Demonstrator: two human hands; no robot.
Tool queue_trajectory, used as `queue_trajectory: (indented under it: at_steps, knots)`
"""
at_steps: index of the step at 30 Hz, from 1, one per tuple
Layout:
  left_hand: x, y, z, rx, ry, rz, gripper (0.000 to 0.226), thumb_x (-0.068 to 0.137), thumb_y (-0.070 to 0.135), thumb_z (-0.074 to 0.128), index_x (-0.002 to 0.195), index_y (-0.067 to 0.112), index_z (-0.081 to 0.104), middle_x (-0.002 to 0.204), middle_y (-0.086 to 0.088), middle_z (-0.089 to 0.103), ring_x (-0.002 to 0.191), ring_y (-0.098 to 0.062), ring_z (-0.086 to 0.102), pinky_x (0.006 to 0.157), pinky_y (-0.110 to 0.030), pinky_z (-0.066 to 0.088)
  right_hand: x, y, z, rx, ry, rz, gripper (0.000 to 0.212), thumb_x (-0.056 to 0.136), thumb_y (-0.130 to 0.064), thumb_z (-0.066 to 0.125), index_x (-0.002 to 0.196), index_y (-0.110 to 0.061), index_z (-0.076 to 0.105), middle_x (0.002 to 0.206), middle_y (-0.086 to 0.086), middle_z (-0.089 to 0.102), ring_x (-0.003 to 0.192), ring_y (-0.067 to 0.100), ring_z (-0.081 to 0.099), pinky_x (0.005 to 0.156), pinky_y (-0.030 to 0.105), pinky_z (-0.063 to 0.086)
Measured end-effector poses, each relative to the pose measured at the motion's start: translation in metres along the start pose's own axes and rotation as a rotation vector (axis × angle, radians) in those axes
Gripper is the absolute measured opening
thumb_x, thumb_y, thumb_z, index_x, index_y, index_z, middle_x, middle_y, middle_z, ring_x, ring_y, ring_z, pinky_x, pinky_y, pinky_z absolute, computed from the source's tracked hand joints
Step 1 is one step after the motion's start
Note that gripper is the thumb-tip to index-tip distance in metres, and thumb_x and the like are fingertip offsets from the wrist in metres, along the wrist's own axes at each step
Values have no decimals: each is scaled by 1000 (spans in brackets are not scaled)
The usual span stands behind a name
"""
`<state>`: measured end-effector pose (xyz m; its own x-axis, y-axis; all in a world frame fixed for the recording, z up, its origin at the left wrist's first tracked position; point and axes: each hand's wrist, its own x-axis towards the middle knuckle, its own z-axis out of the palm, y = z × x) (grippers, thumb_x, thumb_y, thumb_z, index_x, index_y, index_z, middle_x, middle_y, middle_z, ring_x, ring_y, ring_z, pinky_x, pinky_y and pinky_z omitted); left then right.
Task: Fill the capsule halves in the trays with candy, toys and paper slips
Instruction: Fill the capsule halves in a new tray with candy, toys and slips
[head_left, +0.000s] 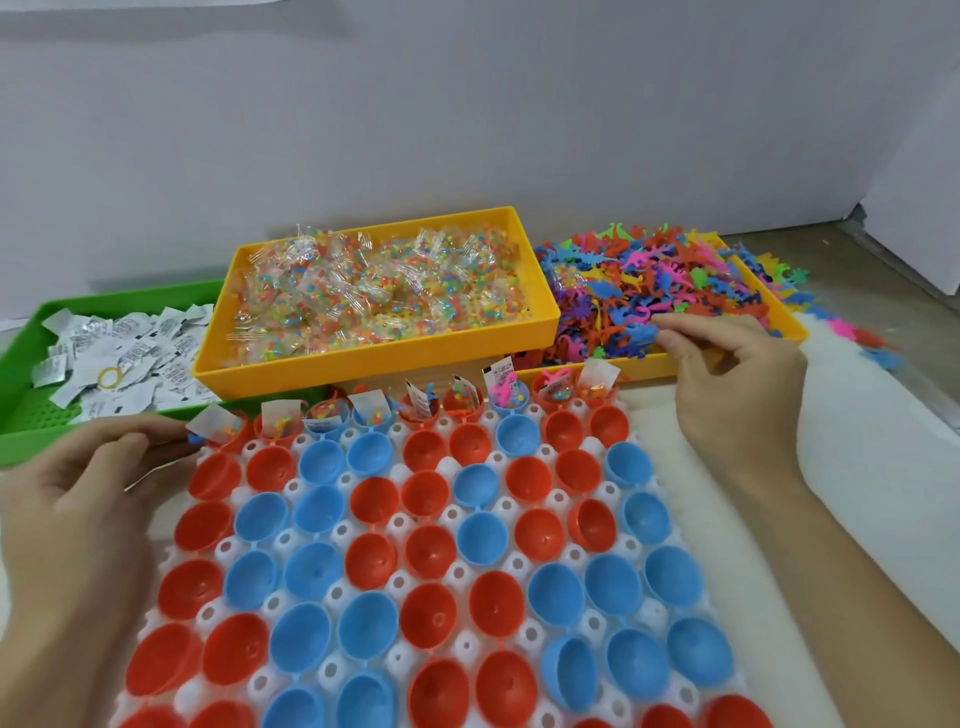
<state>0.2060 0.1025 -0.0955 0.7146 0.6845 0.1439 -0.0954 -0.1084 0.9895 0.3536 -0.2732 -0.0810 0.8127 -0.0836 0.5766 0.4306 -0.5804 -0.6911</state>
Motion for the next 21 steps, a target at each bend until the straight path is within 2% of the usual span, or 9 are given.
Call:
queue_trajectory:
  at_steps: [2, 4, 10, 14, 17, 19, 21]
  knots:
    - [-3, 4, 0, 11, 10, -12, 19, 84, 24, 50, 81, 21, 68, 93, -8, 69, 94, -32, 67, 90, -43, 55, 0, 0, 0, 11, 19, 9, 18, 91, -5, 67, 105, -11, 77, 91, -3, 69, 89, 10, 60, 80, 13, 47]
    - [-4, 8, 1, 44, -3, -19, 19, 83, 23, 50, 80, 19, 69, 94, -12, 68, 96, -38, 65, 91, -48, 54, 1, 1, 0, 9, 50, 20, 19, 92, -6, 66, 107, -11, 76, 92, 0, 69, 83, 1, 58, 76, 8, 45]
    - [-8, 12, 6, 87, 26, -13, 23, 86, 15, 47, 80, 17, 69, 103, -24, 68, 97, -43, 67, 90, -53, 53, 0, 1, -1, 17, 158, 17, 19, 92, -8, 63, 104, -12, 78, 91, 0, 71, 88, 10, 61, 75, 8, 41]
    - [-6, 12, 9, 104, 71, -31, 22, 79, 17, 50, 74, 18, 72, 94, -21, 71, 93, -41, 69, 89, -58, 54, 1, -1, -3, 102, 162, 52, 20, 92, -4, 59, 99, -14, 75, 91, 4, 71, 84, 13, 65, 71, 11, 43]
    - [-4, 13, 9, 123, 64, -32, 22, 77, 20, 51, 77, 16, 72, 91, -22, 71, 88, -43, 70, 87, -62, 54, -4, -4, -5, 125, 170, 42, 22, 91, -2, 57, 96, -18, 72, 92, 3, 71, 82, 7, 63, 71, 15, 46]
    - [-4, 13, 9, 151, 66, -15, 23, 75, 22, 51, 79, 16, 73, 86, -17, 73, 82, -39, 71, 84, -59, 56, -10, -5, -7, 119, 184, 3, 21, 91, -2, 56, 95, -15, 72, 91, 4, 71, 82, 10, 63, 70, 22, 48]
    - [-5, 15, 11, 144, 74, 12, 24, 75, 19, 50, 75, 21, 74, 79, -8, 74, 75, -30, 71, 78, -46, 59, -14, -7, -10, 104, 191, -48, 21, 90, -1, 54, 94, -10, 73, 90, 4, 69, 83, 17, 64, 70, 29, 50]
